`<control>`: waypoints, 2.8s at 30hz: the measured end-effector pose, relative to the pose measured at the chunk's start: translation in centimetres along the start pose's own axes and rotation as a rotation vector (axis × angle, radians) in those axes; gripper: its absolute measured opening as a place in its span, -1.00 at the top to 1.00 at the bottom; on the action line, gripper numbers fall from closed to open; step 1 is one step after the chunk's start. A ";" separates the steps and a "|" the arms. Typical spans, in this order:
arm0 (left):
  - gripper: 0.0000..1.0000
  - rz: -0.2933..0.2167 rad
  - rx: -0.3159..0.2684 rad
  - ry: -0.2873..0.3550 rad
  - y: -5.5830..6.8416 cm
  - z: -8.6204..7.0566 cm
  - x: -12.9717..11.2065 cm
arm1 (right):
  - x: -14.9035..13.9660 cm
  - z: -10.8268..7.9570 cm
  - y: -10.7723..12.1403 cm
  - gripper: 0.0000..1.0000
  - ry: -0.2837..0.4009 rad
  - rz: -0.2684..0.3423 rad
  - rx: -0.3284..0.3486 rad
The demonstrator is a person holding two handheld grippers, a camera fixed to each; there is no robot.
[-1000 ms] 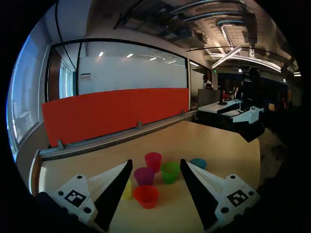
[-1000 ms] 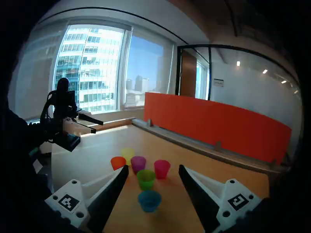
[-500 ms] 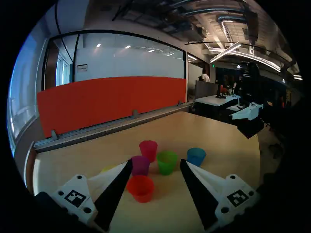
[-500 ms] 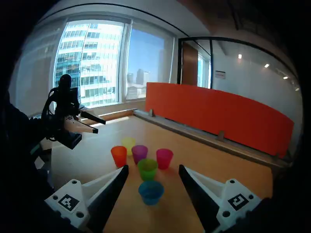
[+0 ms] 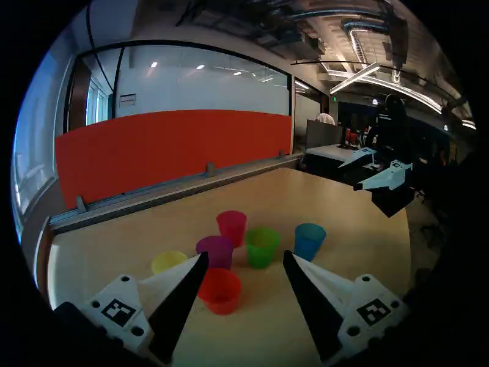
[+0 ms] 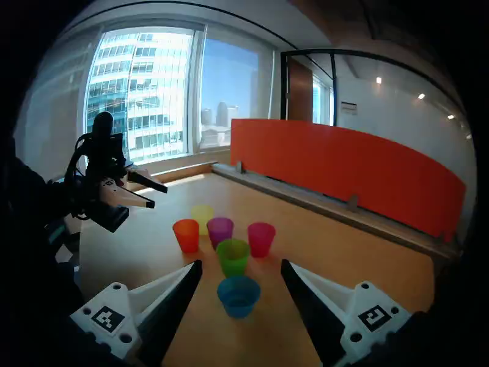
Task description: Pour water
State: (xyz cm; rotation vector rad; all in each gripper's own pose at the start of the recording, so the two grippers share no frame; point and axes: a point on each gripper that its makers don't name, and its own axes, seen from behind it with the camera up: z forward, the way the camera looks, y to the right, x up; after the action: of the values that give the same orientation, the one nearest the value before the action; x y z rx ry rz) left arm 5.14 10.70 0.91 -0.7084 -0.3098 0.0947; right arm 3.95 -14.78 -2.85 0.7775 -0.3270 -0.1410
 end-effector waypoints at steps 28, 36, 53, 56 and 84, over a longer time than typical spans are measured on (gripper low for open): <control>-0.82 0.014 -0.018 -0.063 0.3 3.3 -3.4 | -7.5 3.8 0.5 -1.00 -0.136 -0.034 0.015; -0.82 0.015 -0.023 -0.066 0.3 3.6 -3.7 | -9.4 5.2 0.2 -1.00 -0.169 -0.027 0.021; -0.82 0.029 -0.020 -0.077 0.2 4.4 -3.9 | -12.7 8.6 -0.1 -1.00 -0.233 -0.011 0.036; -0.82 0.034 -0.019 -0.076 0.2 4.6 -3.8 | -12.8 9.4 -0.4 -1.00 -0.241 -0.010 0.043; -0.82 0.052 -0.015 -0.093 0.8 5.3 -3.5 | -10.2 9.2 0.5 -0.81 -0.205 -0.022 0.036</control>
State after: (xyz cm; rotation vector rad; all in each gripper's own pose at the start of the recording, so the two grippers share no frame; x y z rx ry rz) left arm 0.16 13.95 3.31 -0.7281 -0.3821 0.1751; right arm -8.78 -18.07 1.19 0.8040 -0.5162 -0.2374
